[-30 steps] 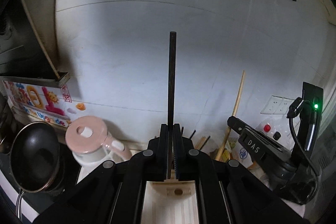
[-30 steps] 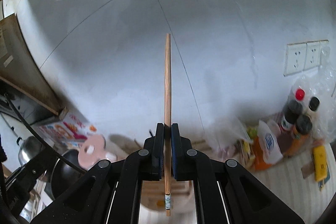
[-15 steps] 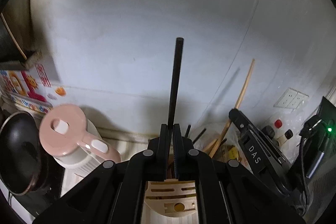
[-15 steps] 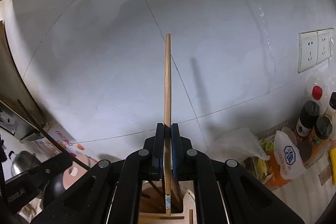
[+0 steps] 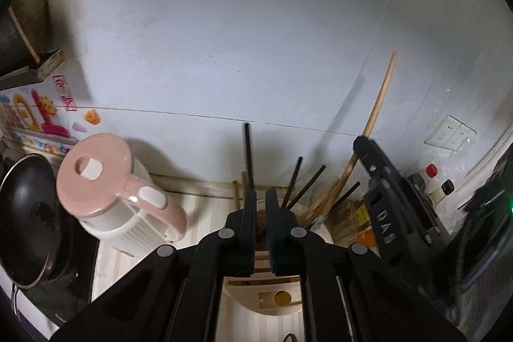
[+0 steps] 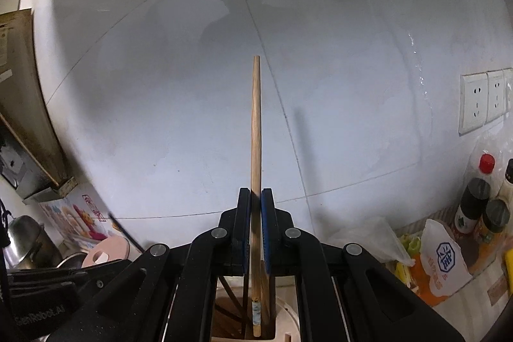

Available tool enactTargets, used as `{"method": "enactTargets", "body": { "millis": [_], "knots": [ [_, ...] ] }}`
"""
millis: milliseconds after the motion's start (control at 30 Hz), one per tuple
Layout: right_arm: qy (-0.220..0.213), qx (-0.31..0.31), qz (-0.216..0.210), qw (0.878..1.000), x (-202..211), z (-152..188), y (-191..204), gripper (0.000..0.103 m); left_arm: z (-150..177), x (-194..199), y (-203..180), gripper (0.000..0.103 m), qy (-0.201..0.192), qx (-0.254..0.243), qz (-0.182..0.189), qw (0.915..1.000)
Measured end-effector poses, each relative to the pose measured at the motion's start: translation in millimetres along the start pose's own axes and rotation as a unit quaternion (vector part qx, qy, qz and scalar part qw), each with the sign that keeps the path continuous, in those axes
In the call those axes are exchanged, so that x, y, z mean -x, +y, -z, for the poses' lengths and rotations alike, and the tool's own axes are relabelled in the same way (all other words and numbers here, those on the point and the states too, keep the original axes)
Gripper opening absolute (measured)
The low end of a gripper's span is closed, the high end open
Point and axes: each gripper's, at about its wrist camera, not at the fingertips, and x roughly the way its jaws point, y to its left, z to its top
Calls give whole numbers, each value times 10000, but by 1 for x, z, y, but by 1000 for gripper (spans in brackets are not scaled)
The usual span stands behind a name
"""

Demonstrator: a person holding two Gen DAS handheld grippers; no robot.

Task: Organize utensils
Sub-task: 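Open both tools to release the chopsticks into the beige holder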

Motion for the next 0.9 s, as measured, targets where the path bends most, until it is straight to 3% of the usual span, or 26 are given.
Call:
{"method": "enactTargets", "body": {
  "millis": [133,167,200,233,267,400,433,467,500,667,900],
  "knots": [
    [309,147,-58,9994,-2,8,3,8,2,11,7,12,-42,110,-441,9990],
    [351,159,-72,9992,0,9,2,18,4,15,9,24,-82,148,-549,9983],
    [388,174,-63,9991,5,8,1,25,6,19,11,51,-125,166,-653,9976],
    [404,161,-71,9990,13,7,-3,38,8,25,13,66,-189,191,-764,9967],
    [391,153,-54,9991,19,6,-5,41,11,29,15,82,-276,236,-845,9958],
    [629,164,171,9977,37,3,-16,46,24,44,20,84,-449,272,-1087,9927],
    [810,109,169,9965,40,3,-21,51,28,45,19,87,-428,217,-1190,9917],
    [939,138,266,9951,44,5,-23,58,32,44,18,100,-412,157,-1280,9908],
    [1025,184,355,9939,46,6,-23,62,37,44,16,103,-414,102,-1356,9898],
    [1473,547,588,9858,62,27,-22,94,59,44,11,103,-305,28,-1541,9876],
    [1762,1010,724,9765,90,45,-14,100,92,58,4,103,-212,51,-1637,9863]
  ]
}}
